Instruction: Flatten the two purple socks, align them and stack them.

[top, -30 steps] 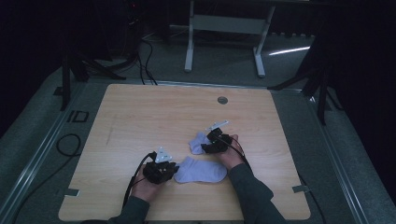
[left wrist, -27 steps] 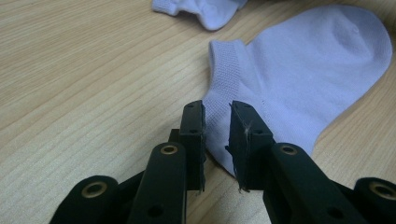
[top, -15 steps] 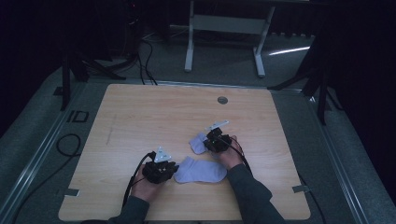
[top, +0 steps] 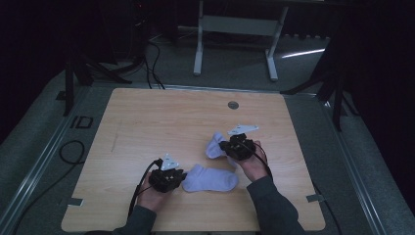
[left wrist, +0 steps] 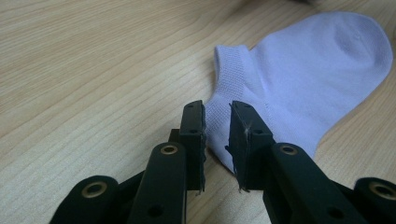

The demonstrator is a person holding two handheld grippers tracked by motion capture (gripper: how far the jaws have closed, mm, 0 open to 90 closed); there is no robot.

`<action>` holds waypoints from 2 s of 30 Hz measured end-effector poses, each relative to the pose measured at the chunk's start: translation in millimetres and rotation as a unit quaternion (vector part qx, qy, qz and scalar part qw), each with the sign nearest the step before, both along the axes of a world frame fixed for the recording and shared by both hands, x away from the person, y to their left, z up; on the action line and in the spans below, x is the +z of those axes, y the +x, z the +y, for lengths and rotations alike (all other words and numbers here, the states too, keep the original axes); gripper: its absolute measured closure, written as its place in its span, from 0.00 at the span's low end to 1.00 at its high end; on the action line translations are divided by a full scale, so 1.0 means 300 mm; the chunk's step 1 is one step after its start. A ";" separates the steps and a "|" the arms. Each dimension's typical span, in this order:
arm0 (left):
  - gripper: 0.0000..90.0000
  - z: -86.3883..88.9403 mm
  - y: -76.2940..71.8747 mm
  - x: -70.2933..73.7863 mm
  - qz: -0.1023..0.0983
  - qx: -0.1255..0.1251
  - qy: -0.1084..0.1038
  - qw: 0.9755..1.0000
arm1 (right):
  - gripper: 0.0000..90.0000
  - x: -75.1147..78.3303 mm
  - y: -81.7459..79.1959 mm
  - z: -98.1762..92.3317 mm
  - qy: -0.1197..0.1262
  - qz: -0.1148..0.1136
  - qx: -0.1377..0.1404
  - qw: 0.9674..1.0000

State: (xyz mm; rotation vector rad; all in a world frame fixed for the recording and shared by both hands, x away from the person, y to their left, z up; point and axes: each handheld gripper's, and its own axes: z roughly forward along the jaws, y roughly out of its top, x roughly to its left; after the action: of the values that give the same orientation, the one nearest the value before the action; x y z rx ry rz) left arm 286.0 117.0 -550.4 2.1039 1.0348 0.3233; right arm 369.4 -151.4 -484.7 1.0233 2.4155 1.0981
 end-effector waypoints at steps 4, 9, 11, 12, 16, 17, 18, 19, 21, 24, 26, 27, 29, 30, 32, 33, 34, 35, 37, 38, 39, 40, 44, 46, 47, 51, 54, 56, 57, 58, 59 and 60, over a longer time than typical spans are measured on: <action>0.83 0.000 -0.002 0.002 -0.001 -0.001 0.000 1.000 | 0.94 0.027 -0.041 -0.020 0.008 -0.013 0.001 1.000; 0.84 -0.005 -0.007 0.004 -0.001 -0.008 0.003 1.000 | 0.94 0.064 -0.087 -0.040 0.018 -0.025 0.001 1.000; 0.83 -0.009 -0.009 0.003 -0.001 -0.008 0.001 1.000 | 0.94 0.074 -0.108 -0.044 0.019 -0.029 0.003 0.999; 0.83 -0.010 -0.011 0.003 -0.001 -0.009 0.003 1.000 | 0.94 0.077 -0.118 -0.044 0.020 -0.030 0.004 0.999; 0.83 -0.016 -0.014 0.001 0.001 -0.012 0.004 1.000 | 0.94 0.081 -0.157 -0.043 0.013 -0.035 0.010 0.999; 0.83 -0.018 -0.016 0.000 0.002 -0.012 0.003 1.000 | 0.94 0.081 -0.165 -0.043 0.012 -0.035 0.012 0.999; 0.83 -0.018 -0.017 -0.001 0.003 -0.012 0.003 1.000 | 0.94 0.079 -0.173 -0.043 0.013 -0.034 0.011 0.999; 0.83 -0.018 -0.017 -0.001 0.003 -0.013 0.004 1.000 | 0.94 0.076 -0.182 -0.041 0.013 -0.030 0.011 0.999; 0.83 -0.019 -0.018 -0.003 0.005 -0.014 0.007 1.000 | 0.94 0.070 -0.194 -0.039 0.014 -0.027 0.011 0.999; 0.83 -0.020 -0.021 -0.006 0.006 -0.015 0.010 1.000 | 0.94 0.056 -0.214 -0.027 0.007 -0.023 0.008 1.000; 0.83 -0.022 -0.023 -0.006 0.007 -0.017 0.012 1.000 | 0.94 0.052 -0.226 -0.020 0.000 -0.028 0.010 1.000; 0.83 -0.023 -0.025 -0.006 0.007 -0.017 0.013 1.000 | 0.94 0.053 -0.232 -0.018 0.000 -0.031 0.008 0.999; 0.83 -0.023 -0.025 -0.006 0.007 -0.017 0.013 1.000 | 0.94 0.059 -0.241 -0.019 -0.002 -0.040 0.004 0.999; 0.83 -0.022 -0.026 -0.006 0.007 -0.017 0.013 1.000 | 0.94 0.064 -0.244 -0.019 -0.001 -0.042 0.004 0.999; 0.83 -0.021 -0.026 -0.006 0.007 -0.016 0.012 1.000 | 0.94 0.071 -0.252 -0.019 -0.008 -0.051 -0.001 0.999; 0.83 -0.020 -0.026 -0.006 0.006 -0.015 0.013 1.000 | 0.94 0.074 -0.255 -0.021 -0.010 -0.053 -0.001 0.999; 0.83 -0.020 -0.026 -0.006 0.007 -0.015 0.012 1.000 | 0.94 0.076 -0.258 -0.022 -0.010 -0.055 -0.002 0.998; 0.83 -0.020 -0.026 -0.006 0.007 -0.015 0.012 1.000 | 0.94 0.076 -0.261 -0.022 -0.013 -0.056 -0.004 0.998; 0.83 -0.021 -0.026 -0.007 0.009 -0.014 0.013 1.000 | 0.94 0.069 -0.262 -0.022 -0.018 -0.055 -0.008 0.998; 0.83 -0.022 -0.025 -0.008 0.010 -0.015 0.014 1.000 | 0.94 0.060 -0.261 -0.020 -0.015 -0.051 -0.009 0.999; 0.83 -0.023 -0.026 -0.009 0.011 -0.015 0.015 1.000 | 0.94 0.052 -0.260 -0.018 -0.015 -0.047 -0.010 0.999; 0.83 -0.024 -0.025 -0.010 0.011 -0.016 0.016 1.000 | 0.94 0.041 -0.260 -0.015 -0.014 -0.042 -0.011 0.999; 0.84 -0.025 -0.026 -0.012 0.010 -0.014 0.019 1.000 | 0.94 -0.006 -0.258 0.009 0.000 -0.019 -0.003 1.000; 0.84 -0.025 -0.026 -0.013 0.011 -0.012 0.018 1.000 | 0.94 -0.024 -0.255 0.021 0.007 -0.010 0.001 1.000; 0.84 -0.024 -0.025 -0.013 0.010 -0.011 0.018 1.000 | 0.94 -0.031 -0.253 0.028 0.012 -0.004 0.001 1.000; 0.84 -0.023 -0.024 -0.013 0.011 -0.010 0.016 1.000 | 0.93 -0.061 -0.240 0.049 0.023 0.015 0.008 1.000; 0.83 -0.022 -0.024 -0.013 0.011 -0.009 0.016 1.000 | 0.93 -0.081 -0.229 0.061 0.031 0.032 0.010 0.999; 0.84 -0.024 -0.023 -0.015 0.013 -0.011 0.019 1.000 | 0.93 -0.091 -0.225 0.070 0.038 0.040 0.012 0.998; 0.83 -0.024 -0.023 -0.016 0.014 -0.011 0.020 1.000 | 0.93 -0.095 -0.223 0.074 0.039 0.043 0.013 0.998; 0.83 -0.025 -0.023 -0.018 0.015 -0.011 0.020 1.000 | 0.93 -0.098 -0.222 0.078 0.044 0.046 0.013 0.998; 0.83 -0.025 -0.022 -0.018 0.016 -0.012 0.022 1.000 | 0.93 -0.099 -0.223 0.080 0.046 0.048 0.015 0.998; 0.83 -0.026 -0.022 -0.019 0.017 -0.012 0.023 1.000 | 0.93 -0.100 -0.224 0.082 0.049 0.048 0.015 0.998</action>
State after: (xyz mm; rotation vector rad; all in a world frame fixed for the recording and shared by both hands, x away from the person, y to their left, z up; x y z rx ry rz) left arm 279.5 109.3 -556.0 2.1675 1.0310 0.3027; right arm 302.3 -126.8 -514.6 1.0970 2.4813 1.2145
